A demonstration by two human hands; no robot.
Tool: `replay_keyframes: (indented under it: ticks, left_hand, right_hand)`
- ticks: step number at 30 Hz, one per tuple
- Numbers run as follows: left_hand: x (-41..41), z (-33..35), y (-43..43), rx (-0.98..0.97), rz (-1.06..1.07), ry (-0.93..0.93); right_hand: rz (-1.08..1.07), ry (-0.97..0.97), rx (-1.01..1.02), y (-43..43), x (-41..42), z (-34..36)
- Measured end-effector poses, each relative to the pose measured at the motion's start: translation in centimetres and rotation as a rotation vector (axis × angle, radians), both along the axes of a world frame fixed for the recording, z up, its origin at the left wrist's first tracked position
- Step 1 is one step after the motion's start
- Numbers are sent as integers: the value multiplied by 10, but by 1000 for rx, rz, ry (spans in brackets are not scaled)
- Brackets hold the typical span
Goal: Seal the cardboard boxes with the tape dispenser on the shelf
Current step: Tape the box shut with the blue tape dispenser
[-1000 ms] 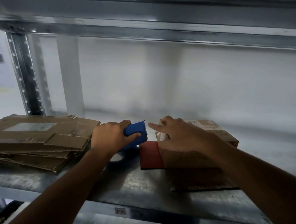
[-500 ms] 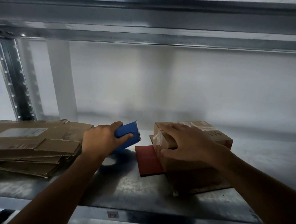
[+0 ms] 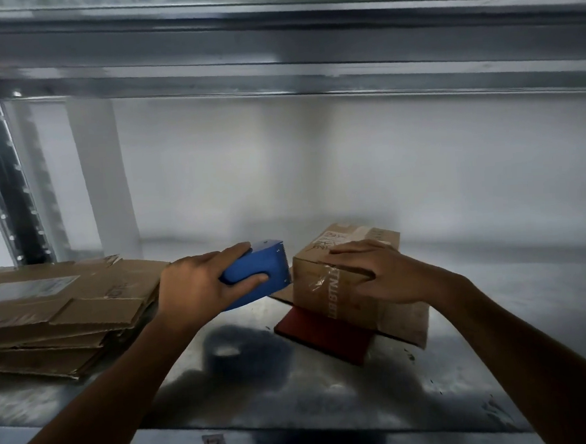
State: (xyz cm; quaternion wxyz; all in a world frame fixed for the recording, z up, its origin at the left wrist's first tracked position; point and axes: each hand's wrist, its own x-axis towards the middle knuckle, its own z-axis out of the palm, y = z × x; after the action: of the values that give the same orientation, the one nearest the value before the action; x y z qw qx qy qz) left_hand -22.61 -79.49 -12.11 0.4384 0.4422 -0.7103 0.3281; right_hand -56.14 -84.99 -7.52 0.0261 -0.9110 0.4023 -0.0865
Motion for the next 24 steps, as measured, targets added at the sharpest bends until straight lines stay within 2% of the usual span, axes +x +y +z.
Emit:
replay_keyframes:
  ticks: [3, 8, 16, 21, 24]
  left_hand:
    - [-11, 15, 5, -34, -110, -15]
    - [-42, 44, 5, -93, -225, -92]
    - [-67, 83, -19, -226, -139, -131]
    - [-82, 82, -53, -139, -103, -255]
    - [-88, 68, -65, -120, -105, -242]
  right_hand:
    - [98, -48, 26, -2, -5, -3]
    - [113, -251, 37, -3, -12, -14]
    - [254, -237, 25, -31, -30, -9]
    - [221, -292, 29, -41, -51, -11]
    - [159, -347, 57, -38, -55, -21]
